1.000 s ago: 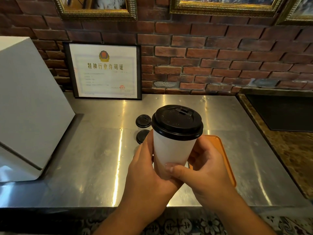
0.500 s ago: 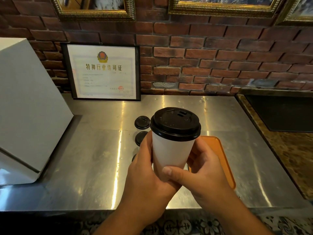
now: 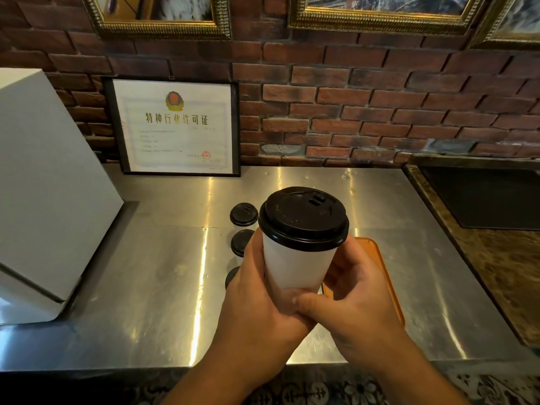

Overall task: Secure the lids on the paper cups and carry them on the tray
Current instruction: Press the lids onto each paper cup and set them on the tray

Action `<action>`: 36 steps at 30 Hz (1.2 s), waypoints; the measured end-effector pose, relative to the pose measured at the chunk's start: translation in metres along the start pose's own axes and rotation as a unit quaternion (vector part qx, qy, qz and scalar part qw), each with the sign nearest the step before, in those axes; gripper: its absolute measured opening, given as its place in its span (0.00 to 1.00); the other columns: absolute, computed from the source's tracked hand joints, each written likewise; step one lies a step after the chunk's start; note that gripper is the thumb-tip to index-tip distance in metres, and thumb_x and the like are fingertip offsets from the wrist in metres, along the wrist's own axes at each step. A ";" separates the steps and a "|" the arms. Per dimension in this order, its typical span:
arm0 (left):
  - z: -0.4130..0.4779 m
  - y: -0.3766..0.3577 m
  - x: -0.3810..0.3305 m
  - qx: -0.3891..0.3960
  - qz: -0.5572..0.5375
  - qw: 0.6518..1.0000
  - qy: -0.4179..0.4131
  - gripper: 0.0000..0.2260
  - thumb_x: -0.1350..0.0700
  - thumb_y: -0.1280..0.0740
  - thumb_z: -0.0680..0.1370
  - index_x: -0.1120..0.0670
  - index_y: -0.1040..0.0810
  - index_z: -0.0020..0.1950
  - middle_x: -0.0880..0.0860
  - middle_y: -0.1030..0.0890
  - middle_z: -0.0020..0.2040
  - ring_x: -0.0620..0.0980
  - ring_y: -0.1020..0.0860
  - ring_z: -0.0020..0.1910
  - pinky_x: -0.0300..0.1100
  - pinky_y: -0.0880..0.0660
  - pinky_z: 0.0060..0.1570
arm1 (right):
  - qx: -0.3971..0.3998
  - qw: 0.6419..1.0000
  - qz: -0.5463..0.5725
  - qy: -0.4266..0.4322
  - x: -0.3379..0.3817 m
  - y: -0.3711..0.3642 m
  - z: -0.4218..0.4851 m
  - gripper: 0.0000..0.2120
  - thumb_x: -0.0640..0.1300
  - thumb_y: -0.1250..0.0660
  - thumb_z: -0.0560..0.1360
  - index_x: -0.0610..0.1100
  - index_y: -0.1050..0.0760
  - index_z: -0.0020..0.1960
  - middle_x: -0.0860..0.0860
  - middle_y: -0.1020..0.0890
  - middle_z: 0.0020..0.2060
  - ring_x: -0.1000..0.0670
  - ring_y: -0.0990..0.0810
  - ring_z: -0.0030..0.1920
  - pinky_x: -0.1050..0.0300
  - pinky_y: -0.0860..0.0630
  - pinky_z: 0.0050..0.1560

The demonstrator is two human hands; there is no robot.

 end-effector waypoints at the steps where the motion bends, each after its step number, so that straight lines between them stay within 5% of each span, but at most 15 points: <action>1: 0.000 0.000 0.000 -0.003 0.006 1.000 -0.001 0.48 0.46 0.17 0.64 0.31 0.39 0.78 0.35 0.23 0.66 0.38 0.21 0.62 0.31 0.18 0.47 | -0.005 1.000 -0.003 0.001 0.000 0.000 0.000 0.39 0.44 0.13 0.59 0.62 0.22 0.65 0.54 0.14 0.60 0.51 0.15 0.61 0.62 0.16 0.52; 8: 0.000 0.006 0.004 -0.019 0.066 0.998 0.009 0.41 0.34 0.21 0.63 0.29 0.35 0.73 0.36 0.22 0.63 0.43 0.20 0.61 0.37 0.16 0.52 | -0.031 0.999 -0.014 0.014 0.001 -0.002 -0.001 0.40 0.47 0.14 0.58 0.70 0.24 0.64 0.60 0.15 0.60 0.57 0.16 0.61 0.67 0.18 0.51; 13: 0.003 0.009 0.003 -0.016 0.066 0.998 0.004 0.39 0.38 0.19 0.66 0.31 0.33 0.73 0.38 0.22 0.62 0.43 0.20 0.61 0.34 0.17 0.49 | -0.010 1.000 -0.018 0.007 -0.001 -0.004 0.001 0.40 0.45 0.15 0.61 0.68 0.25 0.67 0.58 0.16 0.62 0.54 0.17 0.63 0.62 0.16 0.54; 19: 0.002 0.010 -0.002 -0.021 0.068 0.997 0.003 0.43 0.36 0.21 0.64 0.30 0.36 0.76 0.37 0.22 0.64 0.40 0.21 0.62 0.33 0.18 0.48 | -0.035 0.999 -0.031 0.010 0.003 -0.004 0.003 0.38 0.49 0.15 0.57 0.73 0.24 0.60 0.63 0.15 0.59 0.60 0.17 0.60 0.69 0.18 0.48; 27: 0.002 0.011 0.000 0.003 0.065 0.998 0.014 0.42 0.31 0.23 0.66 0.31 0.36 0.76 0.36 0.23 0.65 0.44 0.21 0.63 0.37 0.16 0.53 | -0.002 1.000 -0.006 -0.010 0.004 -0.004 0.007 0.37 0.50 0.16 0.64 0.62 0.26 0.70 0.56 0.16 0.62 0.51 0.16 0.63 0.58 0.15 0.53; 31: 0.002 0.010 0.001 0.008 0.074 0.997 0.018 0.44 0.32 0.21 0.64 0.31 0.38 0.76 0.35 0.24 0.66 0.45 0.21 0.63 0.39 0.16 0.53 | -0.009 1.000 -0.018 -0.009 0.003 -0.001 0.009 0.36 0.49 0.14 0.63 0.66 0.24 0.66 0.58 0.15 0.60 0.52 0.16 0.62 0.55 0.14 0.51; 36: 0.007 0.016 -0.004 -0.004 0.041 0.999 0.015 0.41 0.33 0.20 0.63 0.27 0.36 0.72 0.34 0.22 0.63 0.36 0.22 0.61 0.29 0.19 0.44 | -0.013 1.000 -0.020 -0.019 -0.001 0.000 0.009 0.36 0.49 0.14 0.61 0.70 0.24 0.63 0.60 0.16 0.59 0.55 0.16 0.61 0.57 0.14 0.51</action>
Point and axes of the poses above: each hand's wrist, its own z-axis towards the middle knuckle, its own y-axis out of the back of the hand, x = y × z, the point moved 5 cm from there along z, towards the middle knuckle
